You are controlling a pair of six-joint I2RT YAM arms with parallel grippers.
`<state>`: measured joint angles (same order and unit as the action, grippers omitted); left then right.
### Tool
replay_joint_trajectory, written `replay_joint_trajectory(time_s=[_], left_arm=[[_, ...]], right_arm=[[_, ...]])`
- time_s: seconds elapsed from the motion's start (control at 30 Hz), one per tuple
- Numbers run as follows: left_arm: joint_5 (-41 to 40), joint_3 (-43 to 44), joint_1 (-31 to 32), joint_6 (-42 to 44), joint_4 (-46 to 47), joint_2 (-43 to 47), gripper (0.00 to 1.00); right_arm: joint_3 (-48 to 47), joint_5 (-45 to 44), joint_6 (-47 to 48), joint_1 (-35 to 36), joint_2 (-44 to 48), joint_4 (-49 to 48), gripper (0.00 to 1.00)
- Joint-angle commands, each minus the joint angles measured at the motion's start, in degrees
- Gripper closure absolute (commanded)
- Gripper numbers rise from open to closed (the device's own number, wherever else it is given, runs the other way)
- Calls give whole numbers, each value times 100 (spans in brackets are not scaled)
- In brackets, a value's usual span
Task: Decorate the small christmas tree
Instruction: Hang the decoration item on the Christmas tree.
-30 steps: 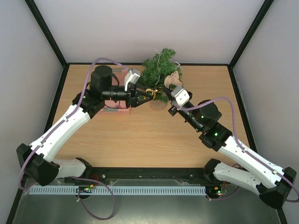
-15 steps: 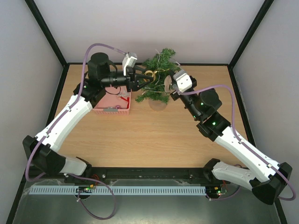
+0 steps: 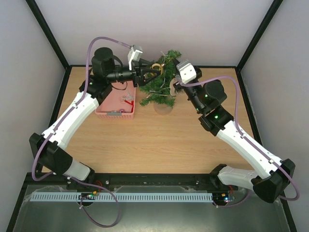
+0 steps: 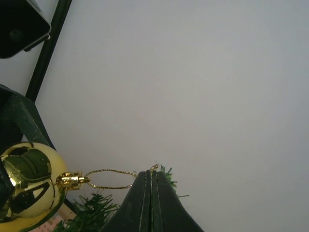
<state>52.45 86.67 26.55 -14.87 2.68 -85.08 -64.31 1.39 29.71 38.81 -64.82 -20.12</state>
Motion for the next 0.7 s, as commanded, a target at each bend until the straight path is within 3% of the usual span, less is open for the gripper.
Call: replay_joint_trajectory(time_s=[0.0,0.67], left_arm=[[36,317,-57,-42,437,-157,73],[117,790,-128,-213,884,-886,74]], right_arm=[[-319,86,195,-117,-124,-374,98],[-344,291,220,-548,-272,-537,98]])
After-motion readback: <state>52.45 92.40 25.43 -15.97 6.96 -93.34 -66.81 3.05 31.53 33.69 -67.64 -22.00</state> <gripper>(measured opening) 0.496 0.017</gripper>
